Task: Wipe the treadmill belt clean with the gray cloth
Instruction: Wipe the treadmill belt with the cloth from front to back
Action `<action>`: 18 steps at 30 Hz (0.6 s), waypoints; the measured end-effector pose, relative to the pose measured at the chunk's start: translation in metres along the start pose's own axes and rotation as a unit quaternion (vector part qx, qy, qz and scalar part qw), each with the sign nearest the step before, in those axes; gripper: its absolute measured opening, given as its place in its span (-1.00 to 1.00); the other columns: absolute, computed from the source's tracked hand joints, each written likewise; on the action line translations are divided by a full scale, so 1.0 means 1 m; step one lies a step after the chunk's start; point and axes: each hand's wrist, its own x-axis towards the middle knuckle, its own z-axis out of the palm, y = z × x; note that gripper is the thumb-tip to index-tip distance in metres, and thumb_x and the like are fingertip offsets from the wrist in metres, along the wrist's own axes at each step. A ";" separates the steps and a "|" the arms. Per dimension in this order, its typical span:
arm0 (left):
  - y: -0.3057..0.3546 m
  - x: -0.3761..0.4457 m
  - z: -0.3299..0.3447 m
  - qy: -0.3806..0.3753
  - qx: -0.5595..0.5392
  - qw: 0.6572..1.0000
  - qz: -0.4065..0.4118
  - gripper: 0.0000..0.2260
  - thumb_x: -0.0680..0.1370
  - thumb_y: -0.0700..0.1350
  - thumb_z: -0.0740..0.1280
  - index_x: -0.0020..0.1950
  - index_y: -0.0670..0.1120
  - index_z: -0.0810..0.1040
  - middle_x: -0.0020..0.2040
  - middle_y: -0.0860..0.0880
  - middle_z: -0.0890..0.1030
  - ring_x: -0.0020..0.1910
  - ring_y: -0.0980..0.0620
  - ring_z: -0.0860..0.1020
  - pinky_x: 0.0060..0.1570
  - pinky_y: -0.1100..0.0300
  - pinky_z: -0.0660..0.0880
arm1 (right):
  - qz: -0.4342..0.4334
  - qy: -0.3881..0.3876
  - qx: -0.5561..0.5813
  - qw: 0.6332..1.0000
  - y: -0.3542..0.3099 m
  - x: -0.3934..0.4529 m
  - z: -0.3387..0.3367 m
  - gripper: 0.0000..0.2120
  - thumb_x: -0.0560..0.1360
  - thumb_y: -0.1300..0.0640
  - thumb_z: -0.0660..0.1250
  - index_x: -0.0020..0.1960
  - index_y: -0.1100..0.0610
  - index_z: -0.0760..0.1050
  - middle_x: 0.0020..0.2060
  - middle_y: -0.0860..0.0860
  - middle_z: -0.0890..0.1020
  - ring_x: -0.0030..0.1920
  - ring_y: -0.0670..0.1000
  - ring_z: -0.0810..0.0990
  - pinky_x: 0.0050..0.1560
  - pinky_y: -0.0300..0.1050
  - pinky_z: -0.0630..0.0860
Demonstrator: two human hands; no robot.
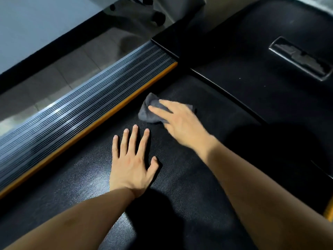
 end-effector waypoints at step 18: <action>0.003 0.001 0.005 0.033 -0.007 0.999 -0.002 -0.29 0.53 0.25 0.07 0.65 0.03 0.14 0.66 -0.14 0.12 0.64 -0.20 0.04 0.59 -0.22 -0.09 | 0.185 0.093 -0.047 0.977 0.056 -0.034 -0.027 -0.47 0.46 0.18 0.26 0.43 0.00 0.44 0.35 0.16 0.48 0.27 0.24 0.50 0.31 0.17 0.43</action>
